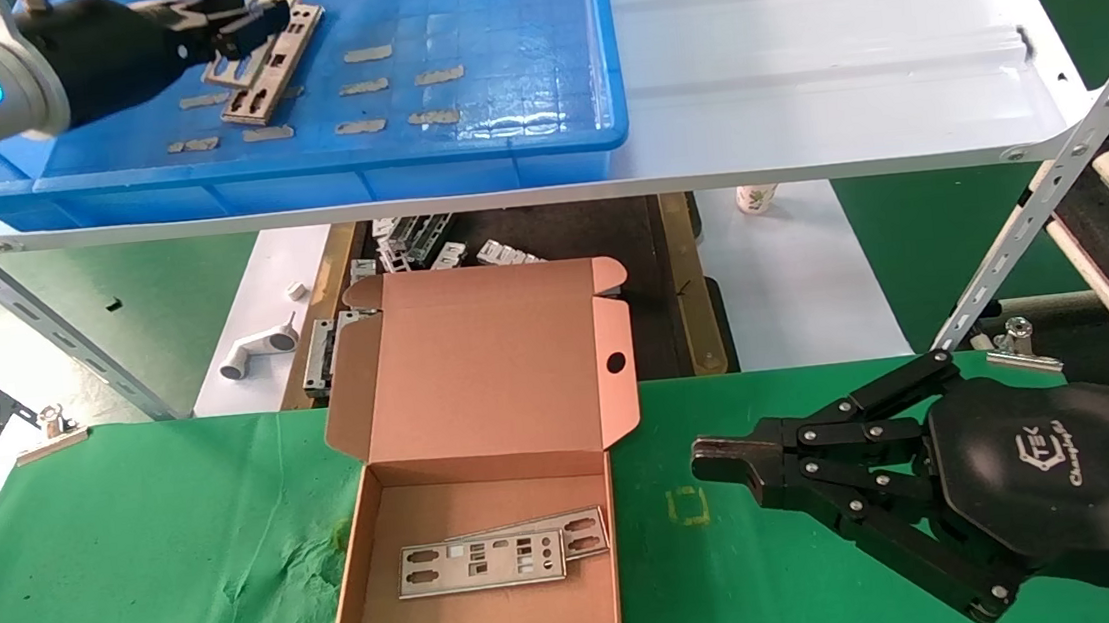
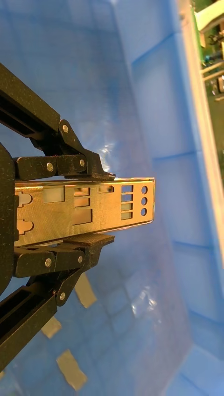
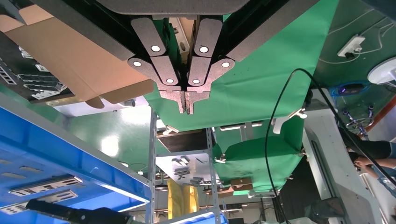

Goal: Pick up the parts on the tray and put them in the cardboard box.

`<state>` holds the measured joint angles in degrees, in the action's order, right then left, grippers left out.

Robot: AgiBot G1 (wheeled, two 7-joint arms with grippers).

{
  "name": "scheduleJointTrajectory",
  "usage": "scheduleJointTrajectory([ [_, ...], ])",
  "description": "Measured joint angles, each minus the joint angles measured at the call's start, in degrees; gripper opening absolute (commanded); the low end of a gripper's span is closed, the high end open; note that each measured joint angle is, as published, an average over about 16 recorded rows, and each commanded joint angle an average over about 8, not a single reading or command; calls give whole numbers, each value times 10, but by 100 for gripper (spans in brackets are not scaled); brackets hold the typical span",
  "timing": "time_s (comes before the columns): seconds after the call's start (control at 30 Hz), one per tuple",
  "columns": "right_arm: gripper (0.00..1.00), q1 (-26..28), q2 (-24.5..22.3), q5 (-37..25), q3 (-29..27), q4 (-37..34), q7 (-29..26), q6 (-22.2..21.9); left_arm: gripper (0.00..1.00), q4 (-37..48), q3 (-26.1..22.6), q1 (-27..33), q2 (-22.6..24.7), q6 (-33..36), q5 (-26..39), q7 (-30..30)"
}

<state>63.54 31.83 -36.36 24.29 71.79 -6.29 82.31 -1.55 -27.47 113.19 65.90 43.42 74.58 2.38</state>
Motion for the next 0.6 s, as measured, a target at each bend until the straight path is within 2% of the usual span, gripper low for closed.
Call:
scheduleJointTrajectory([
  [0.27,0,0,0,0,0,0,0,0,0,-21,3,15,-21,95,-6,-21],
  [0.6,0,0,0,0,0,0,0,0,0,-75,-2,23,-64,335,-15,-84],
])
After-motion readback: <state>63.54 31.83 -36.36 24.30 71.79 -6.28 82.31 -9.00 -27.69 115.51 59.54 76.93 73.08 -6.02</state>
